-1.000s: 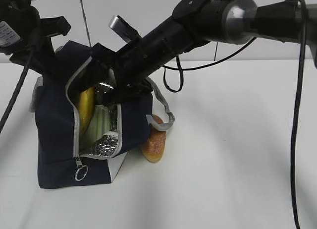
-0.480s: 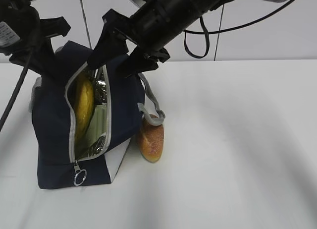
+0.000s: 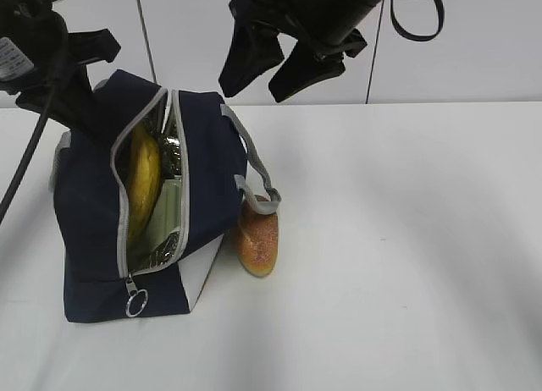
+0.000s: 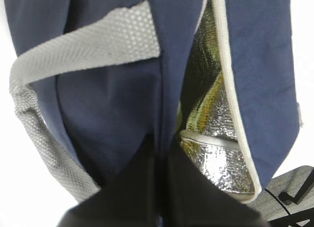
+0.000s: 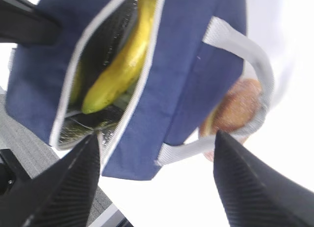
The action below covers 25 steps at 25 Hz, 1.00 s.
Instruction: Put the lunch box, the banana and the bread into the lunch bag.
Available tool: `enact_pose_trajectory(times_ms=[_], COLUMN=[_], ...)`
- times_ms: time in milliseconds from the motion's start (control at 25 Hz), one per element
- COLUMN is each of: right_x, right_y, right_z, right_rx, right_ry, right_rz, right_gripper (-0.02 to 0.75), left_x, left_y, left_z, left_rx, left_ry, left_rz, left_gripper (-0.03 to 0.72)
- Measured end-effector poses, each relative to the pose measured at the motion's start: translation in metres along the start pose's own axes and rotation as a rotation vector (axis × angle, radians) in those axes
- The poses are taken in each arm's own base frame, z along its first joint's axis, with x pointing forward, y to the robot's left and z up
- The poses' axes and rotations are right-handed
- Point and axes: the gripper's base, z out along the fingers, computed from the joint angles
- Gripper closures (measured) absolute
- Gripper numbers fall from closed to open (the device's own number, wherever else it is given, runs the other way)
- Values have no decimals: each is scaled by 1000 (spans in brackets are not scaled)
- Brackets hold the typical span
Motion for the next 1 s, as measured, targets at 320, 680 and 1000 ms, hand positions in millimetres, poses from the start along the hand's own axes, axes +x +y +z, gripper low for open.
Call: enact_pose_trajectory(times_ms=[320,680,1000], right_x=[58,123,139], right_y=[-10,-21,-29], right_z=[5,20,38], right_rx=[83,126,98], right_ry=[-33,-52,-148], right_rz=[80,163,186], right_gripper=[190,190,202], left_x=[0,0,0], left_y=[0,0,0], left_z=[0,0,0], left_rx=[0,0,0], left_ry=[0,0,0], left_rz=[0,0,0], left_gripper=[690,690,690])
